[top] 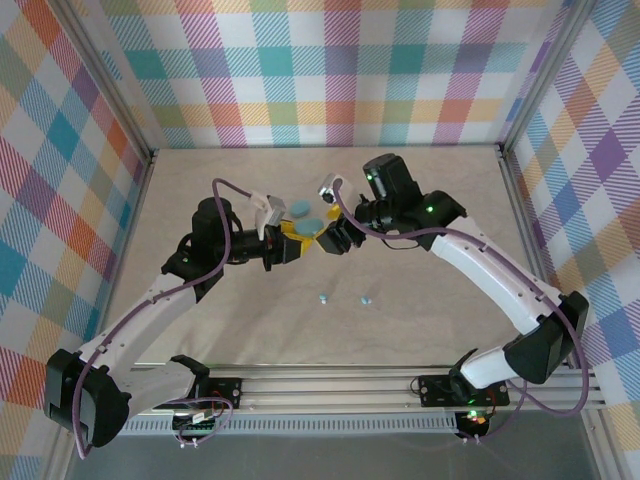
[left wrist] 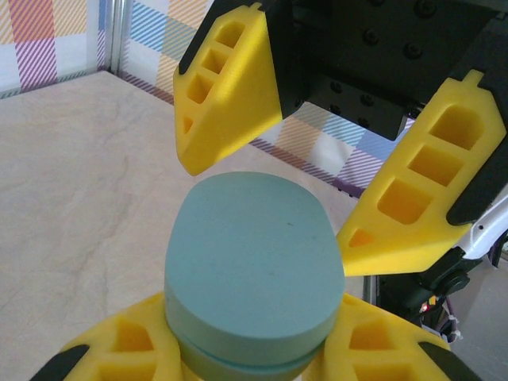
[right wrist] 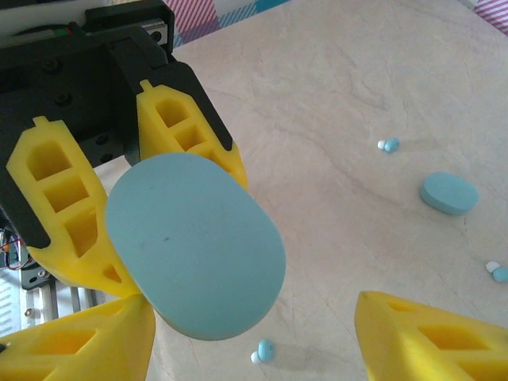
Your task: Insert wireless bluetooth earbuds into charging case
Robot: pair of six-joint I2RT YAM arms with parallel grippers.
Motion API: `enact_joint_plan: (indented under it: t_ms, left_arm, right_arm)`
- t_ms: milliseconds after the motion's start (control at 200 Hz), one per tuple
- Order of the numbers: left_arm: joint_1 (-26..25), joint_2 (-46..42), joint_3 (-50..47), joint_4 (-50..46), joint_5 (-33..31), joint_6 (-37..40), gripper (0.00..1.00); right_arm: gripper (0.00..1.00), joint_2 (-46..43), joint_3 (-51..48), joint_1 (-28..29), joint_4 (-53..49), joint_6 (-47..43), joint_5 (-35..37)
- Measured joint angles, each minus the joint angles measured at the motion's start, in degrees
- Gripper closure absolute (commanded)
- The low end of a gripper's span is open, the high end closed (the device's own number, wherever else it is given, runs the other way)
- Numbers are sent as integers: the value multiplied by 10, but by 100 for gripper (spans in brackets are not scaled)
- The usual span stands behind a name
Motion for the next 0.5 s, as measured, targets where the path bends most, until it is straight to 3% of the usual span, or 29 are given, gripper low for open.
enact_joint_plan:
  t_ms: [500]
  left_arm:
    - [-4,-4,-10,-22,27,9,100]
  right_arm:
    - [33,12,42,-18,-6,1,21]
